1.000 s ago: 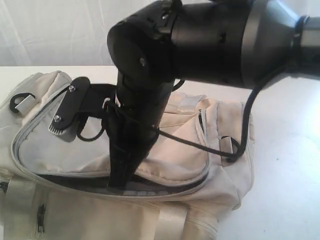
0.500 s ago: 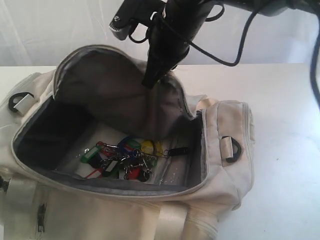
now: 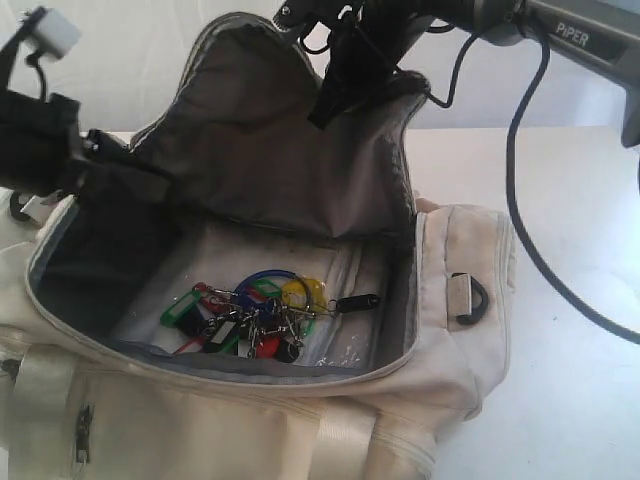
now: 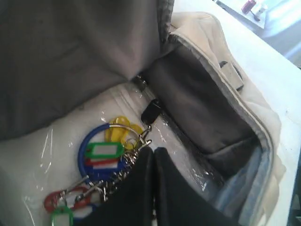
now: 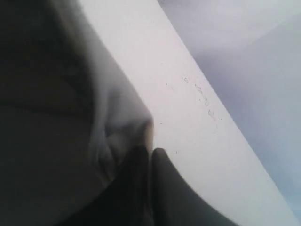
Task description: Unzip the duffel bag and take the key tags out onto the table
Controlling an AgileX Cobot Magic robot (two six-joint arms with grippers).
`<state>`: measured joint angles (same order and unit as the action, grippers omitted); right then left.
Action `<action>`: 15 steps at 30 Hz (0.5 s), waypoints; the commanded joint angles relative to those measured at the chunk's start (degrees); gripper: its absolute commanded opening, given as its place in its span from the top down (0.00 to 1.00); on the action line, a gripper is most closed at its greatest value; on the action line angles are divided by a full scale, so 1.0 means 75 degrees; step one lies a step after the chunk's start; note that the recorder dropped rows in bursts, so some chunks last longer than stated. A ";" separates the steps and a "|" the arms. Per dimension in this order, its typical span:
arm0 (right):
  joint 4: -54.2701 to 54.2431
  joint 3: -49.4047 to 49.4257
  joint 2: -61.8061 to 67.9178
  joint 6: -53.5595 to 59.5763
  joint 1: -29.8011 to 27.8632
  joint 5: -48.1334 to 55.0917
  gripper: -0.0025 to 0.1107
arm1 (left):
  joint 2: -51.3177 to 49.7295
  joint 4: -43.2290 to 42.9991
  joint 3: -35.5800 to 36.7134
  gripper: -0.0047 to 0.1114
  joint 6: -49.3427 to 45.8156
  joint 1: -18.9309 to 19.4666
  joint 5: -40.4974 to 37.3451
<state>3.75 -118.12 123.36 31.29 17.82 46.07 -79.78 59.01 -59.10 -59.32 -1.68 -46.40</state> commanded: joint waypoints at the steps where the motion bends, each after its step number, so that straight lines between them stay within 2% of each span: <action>1: 0.0084 -0.0079 0.0116 -0.0513 -0.0101 -0.0023 0.77 | -0.1288 0.0240 -0.1083 0.96 -0.0092 -0.0773 0.0882; 2: 0.0163 -0.0079 0.0116 -0.0616 -0.0105 -0.0045 0.66 | -0.1654 0.0240 -0.1416 0.96 -0.0092 -0.0949 0.1451; 4: 0.0579 -0.0079 0.0040 -0.0897 -0.0108 -0.0107 0.55 | -0.2028 0.0240 -0.1803 0.96 -0.0092 -0.1012 0.2088; 6: 0.1351 -0.0082 -0.0095 -0.1750 -0.0108 -0.0100 0.54 | -0.2230 0.0152 -0.2049 0.96 -0.0076 -0.1012 0.2539; 8: 0.1226 -0.0082 -0.0349 -0.1921 -0.0108 0.0277 0.54 | -0.2326 -0.0568 -0.2190 0.96 0.0243 -0.1012 0.2897; 10: 0.0282 -0.0082 -0.0648 -0.1202 -0.0108 0.0783 0.54 | -0.2358 -0.2098 -0.2264 0.96 0.1256 -0.0996 0.3053; 11: -0.0500 -0.0082 -0.0788 -0.0571 -0.0108 0.1189 0.57 | -0.2358 -0.3114 -0.2264 0.96 0.2145 -0.0920 0.3085; 13: -0.1617 -0.0082 -0.0903 0.0065 -0.0108 0.1944 0.60 | -0.2358 -0.4325 -0.2264 0.96 0.3569 -0.0680 0.2865; 15: -0.2383 -0.0082 -0.0901 0.0461 -0.0108 0.2535 0.61 | -0.2308 -0.4357 -0.2271 0.96 0.3665 -0.0507 0.2597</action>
<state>-6.97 -118.62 117.29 30.27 17.21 59.62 -97.59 29.54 -75.82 -36.49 -7.01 -23.98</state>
